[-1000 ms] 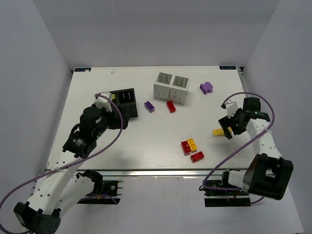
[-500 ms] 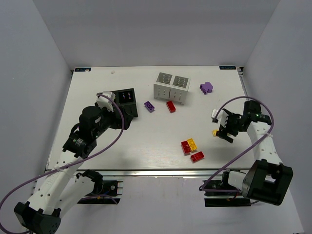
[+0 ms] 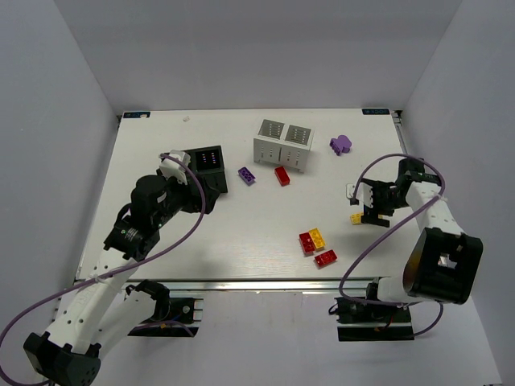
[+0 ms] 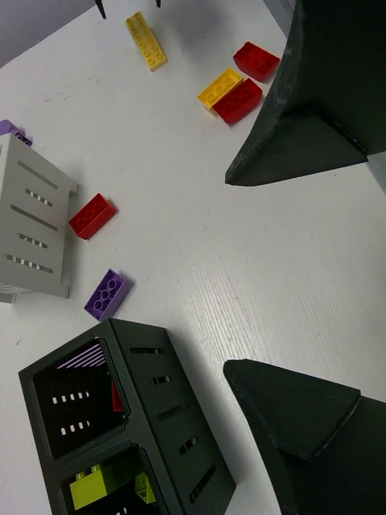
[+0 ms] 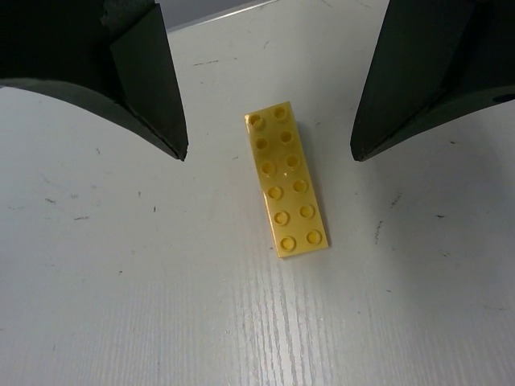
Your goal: Sort the legos into containers by color
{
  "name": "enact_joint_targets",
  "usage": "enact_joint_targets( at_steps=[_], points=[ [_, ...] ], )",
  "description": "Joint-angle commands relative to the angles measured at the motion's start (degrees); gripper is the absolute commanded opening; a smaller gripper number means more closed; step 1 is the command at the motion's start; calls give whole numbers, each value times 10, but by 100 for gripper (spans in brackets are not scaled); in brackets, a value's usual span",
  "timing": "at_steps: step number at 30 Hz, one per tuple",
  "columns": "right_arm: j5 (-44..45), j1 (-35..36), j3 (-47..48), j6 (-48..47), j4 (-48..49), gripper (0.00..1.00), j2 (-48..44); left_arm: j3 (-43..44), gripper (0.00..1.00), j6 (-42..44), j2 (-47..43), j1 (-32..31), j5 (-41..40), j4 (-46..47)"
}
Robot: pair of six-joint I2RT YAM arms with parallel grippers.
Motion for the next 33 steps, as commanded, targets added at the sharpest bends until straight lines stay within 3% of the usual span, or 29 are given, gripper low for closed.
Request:
enact_joint_targets(
  at_steps=[1, 7, 22, 33],
  points=[
    [2, 0, 41, -75, -38, 87, 34, -1, 98, 6, 0, 2, -4, 8],
    [-4, 3, 83, -103, -106, 85, 98, -2, 98, 6, -1, 2, -12, 8],
    [65, 29, 42, -48, 4, 85, 146, -1, 98, 7, 2, 2, -16, 8],
    [103, 50, 33, -24, 31, 76, 163, -1, 98, 7, 2, 2, -16, 7]
  ],
)
